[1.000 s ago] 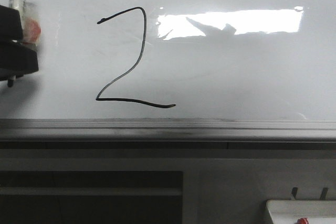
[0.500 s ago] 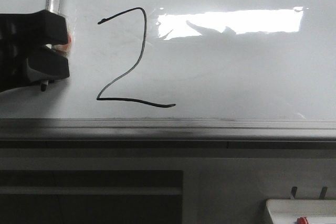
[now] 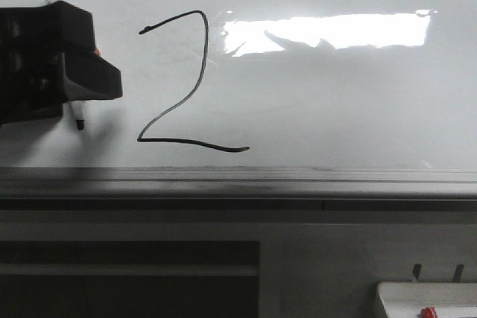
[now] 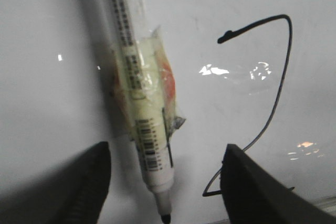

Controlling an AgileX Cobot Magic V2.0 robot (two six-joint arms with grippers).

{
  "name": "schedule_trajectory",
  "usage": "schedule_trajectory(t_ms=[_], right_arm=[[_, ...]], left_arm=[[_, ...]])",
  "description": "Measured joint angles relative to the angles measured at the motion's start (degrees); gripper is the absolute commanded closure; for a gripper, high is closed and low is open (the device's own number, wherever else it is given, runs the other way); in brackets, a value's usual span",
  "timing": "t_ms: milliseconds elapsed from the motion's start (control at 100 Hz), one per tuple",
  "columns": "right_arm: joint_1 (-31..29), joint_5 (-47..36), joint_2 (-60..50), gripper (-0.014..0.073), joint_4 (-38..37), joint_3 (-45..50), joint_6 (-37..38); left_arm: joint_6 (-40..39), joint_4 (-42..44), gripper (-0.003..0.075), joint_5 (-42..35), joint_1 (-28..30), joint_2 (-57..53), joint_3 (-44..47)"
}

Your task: Write number 2 on whiteboard

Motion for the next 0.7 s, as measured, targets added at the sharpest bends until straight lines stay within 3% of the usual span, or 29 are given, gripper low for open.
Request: schedule_trajectory(t_ms=[80, 90, 120, 150, 160, 170, 510, 700], right_arm=[[0.0, 0.2, -1.3, 0.0255, 0.3, 0.0, 0.0], [0.0, 0.2, -1.6, 0.034, 0.4, 0.0, 0.0], [0.0, 0.2, -2.4, 0.0433, 0.6, 0.3, 0.0], [0.0, 0.2, -3.2, 0.0597, 0.7, 0.6, 0.0], [0.0, 0.2, -3.7, 0.0662, 0.9, 0.6, 0.0], [0.0, 0.2, -4.0, 0.0673, 0.9, 0.9, 0.0], [0.0, 0.1, -24.2, 0.0654, 1.3, 14.8, 0.0], [0.0, 0.0, -38.0, 0.0654, 1.3, 28.5, 0.0]], left_arm=[[0.0, -0.4, 0.0538, 1.9, 0.1, -3.1, 0.6], [0.0, -0.4, 0.0556, 2.0, 0.1, -3.9, 0.6], [0.1, -0.4, 0.0652, 2.5, 0.1, -5.5, 0.8], [0.1, 0.4, 0.073, 2.9, 0.1, -7.2, 1.3], [0.1, 0.8, 0.0745, 3.2, 0.1, -8.2, 1.3], [0.2, 1.0, 0.0738, 3.3, 0.1, -8.6, 1.6], [0.7, 23.2, 0.0741, 4.8, 0.1, -34.2, 7.3], [1.0, 27.6, 0.0741, 5.0, 0.1, -44.5, 13.3]])
